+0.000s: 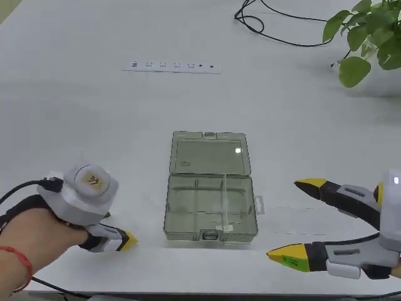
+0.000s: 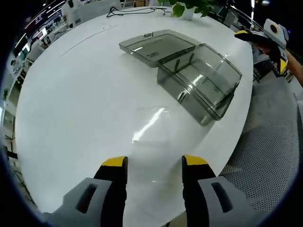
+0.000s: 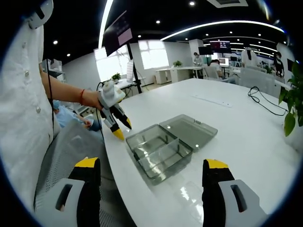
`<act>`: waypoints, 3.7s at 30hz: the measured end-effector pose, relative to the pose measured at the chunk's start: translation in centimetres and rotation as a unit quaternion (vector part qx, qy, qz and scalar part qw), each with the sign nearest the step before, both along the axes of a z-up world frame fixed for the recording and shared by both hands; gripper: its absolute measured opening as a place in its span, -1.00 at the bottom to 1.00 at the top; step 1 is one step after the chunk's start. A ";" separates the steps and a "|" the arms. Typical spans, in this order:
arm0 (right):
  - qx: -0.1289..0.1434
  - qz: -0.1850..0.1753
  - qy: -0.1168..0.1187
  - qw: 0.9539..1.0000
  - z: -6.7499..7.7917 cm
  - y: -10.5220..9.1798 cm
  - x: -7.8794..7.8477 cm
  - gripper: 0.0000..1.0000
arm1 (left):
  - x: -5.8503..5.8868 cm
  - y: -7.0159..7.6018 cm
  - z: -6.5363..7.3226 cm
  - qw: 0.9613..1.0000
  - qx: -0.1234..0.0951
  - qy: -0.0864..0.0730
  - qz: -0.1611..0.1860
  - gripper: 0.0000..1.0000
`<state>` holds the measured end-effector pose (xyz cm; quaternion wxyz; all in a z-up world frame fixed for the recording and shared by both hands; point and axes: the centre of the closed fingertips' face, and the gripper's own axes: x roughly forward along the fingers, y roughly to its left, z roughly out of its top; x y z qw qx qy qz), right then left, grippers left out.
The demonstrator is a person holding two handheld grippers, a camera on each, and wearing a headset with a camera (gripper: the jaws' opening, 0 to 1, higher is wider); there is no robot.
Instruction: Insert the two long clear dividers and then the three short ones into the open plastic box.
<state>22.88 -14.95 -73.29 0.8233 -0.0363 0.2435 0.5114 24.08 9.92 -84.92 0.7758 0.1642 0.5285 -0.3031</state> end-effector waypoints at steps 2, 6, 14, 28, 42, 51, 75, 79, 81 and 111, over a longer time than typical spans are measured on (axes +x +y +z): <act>-0.001 -0.001 0.000 1.000 0.0 0.0 -0.1 0.78 | 0.1 0.1 -0.1 1.000 0.003 -0.001 0.001 -0.14; 0.000 -0.003 0.000 1.000 -0.1 -0.1 -0.2 0.78 | 0.3 0.5 -0.3 0.999 0.035 -0.011 -0.015 -0.26; -0.001 -0.009 -0.004 1.000 0.2 -0.3 0.0 0.77 | 0.2 0.4 -0.2 0.999 0.038 -0.004 -0.007 -0.31; -0.005 -0.010 -0.004 1.000 0.1 -0.2 -0.2 0.76 | 0.3 0.5 -0.1 1.000 0.023 0.010 -0.001 -0.38; -0.009 -0.007 -0.001 1.000 -0.1 0.1 -0.4 0.76 | -0.2 0.1 0.5 0.999 -0.010 0.013 0.027 -0.40; -0.014 0.002 0.000 1.000 0.1 0.7 -0.5 0.76 | -0.1 0.0 1.5 0.997 -0.046 0.005 0.063 -0.40; 0.001 -0.012 -0.010 1.000 3.4 3.0 0.7 0.69 | 1.3 -2.9 8.7 0.968 -0.197 -0.065 0.137 -0.40; 0.028 -0.036 -0.003 0.999 4.8 3.7 1.3 0.58 | 1.6 -4.0 10.3 0.958 -0.235 -0.078 0.146 -0.40; 0.038 -0.045 0.002 0.998 5.5 4.1 1.5 0.50 | 1.7 -4.7 11.1 0.953 -0.251 -0.084 0.148 -0.40; 0.102 -0.102 0.044 0.988 8.9 9.8 2.9 -0.51 | 1.3 -13.1 18.8 0.905 -0.385 -0.148 0.101 -0.40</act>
